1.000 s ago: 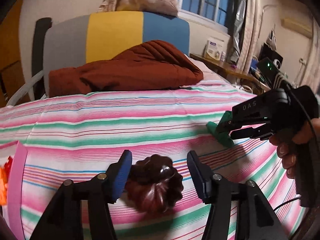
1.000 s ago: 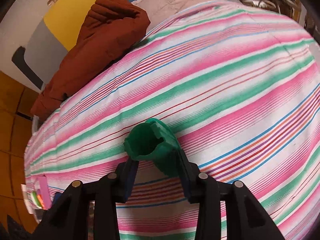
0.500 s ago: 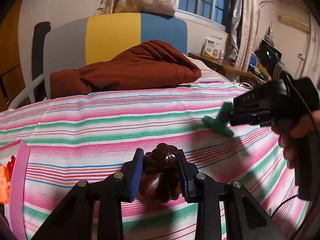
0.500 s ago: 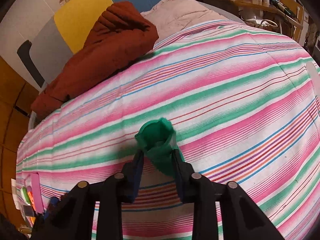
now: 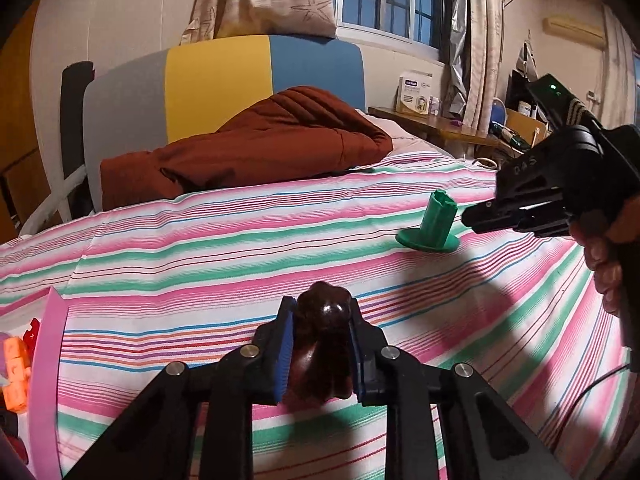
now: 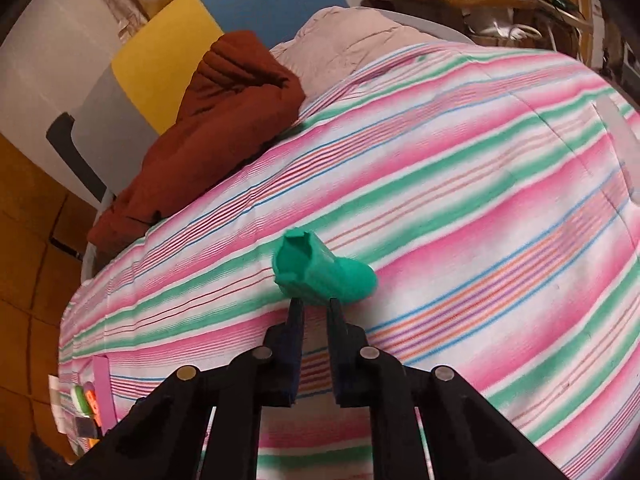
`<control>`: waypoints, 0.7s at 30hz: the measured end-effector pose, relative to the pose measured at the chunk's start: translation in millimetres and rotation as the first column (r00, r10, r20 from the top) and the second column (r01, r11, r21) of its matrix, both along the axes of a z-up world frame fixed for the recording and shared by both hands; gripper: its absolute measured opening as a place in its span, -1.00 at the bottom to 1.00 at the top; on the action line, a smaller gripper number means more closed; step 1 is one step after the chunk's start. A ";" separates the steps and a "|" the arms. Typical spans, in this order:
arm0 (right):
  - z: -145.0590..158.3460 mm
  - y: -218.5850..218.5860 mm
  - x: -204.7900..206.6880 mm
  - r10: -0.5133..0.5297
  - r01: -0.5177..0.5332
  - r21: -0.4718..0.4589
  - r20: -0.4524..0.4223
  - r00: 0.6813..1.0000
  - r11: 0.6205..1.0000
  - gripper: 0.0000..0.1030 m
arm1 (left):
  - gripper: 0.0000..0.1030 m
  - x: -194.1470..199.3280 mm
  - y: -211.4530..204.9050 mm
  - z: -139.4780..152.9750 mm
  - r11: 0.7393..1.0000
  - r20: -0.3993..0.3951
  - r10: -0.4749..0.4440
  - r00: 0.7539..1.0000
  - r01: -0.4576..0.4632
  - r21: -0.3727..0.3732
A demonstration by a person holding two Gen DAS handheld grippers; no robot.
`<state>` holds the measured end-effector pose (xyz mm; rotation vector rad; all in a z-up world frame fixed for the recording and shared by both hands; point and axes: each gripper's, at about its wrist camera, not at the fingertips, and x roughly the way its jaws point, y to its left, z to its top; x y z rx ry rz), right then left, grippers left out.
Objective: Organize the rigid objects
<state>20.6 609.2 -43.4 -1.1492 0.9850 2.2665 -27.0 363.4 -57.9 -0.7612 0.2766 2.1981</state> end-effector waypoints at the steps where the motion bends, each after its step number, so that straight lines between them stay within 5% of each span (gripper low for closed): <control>1: -0.2 1.1 2.9 -0.006 0.006 -0.003 -0.006 1.000 1.000 -0.80 | -0.54 0.0 -0.1 0.0 1.000 -0.001 0.001 1.000 -0.001 -0.001; 3: 0.4 5.2 4.0 -0.023 0.023 0.004 -0.036 0.999 1.000 -0.75 | -0.53 0.9 -0.2 -0.1 1.000 -0.005 0.002 1.000 -0.002 -0.003; 5: 2.3 9.0 0.4 -0.036 0.039 0.038 -0.070 0.997 0.999 -0.41 | -0.53 1.3 -0.2 -0.4 1.000 -0.006 0.002 1.000 -0.002 -0.002; 7: 2.3 10.7 -7.2 -0.028 0.033 0.069 -0.066 0.997 0.997 -0.29 | -0.53 0.3 -1.3 -0.8 1.000 -0.001 0.001 1.000 -0.001 0.005; 16: -14.2 -2.3 -37.9 0.072 -0.074 0.170 0.014 0.997 0.983 -0.24 | -0.53 -2.4 -3.5 -1.5 1.000 0.013 -0.002 1.000 0.002 0.020; 21: -12.2 -0.9 -35.5 0.065 -0.066 0.202 0.013 0.998 0.977 -0.42 | -0.53 -3.6 -5.6 -2.2 1.000 0.017 -0.002 1.000 0.002 0.026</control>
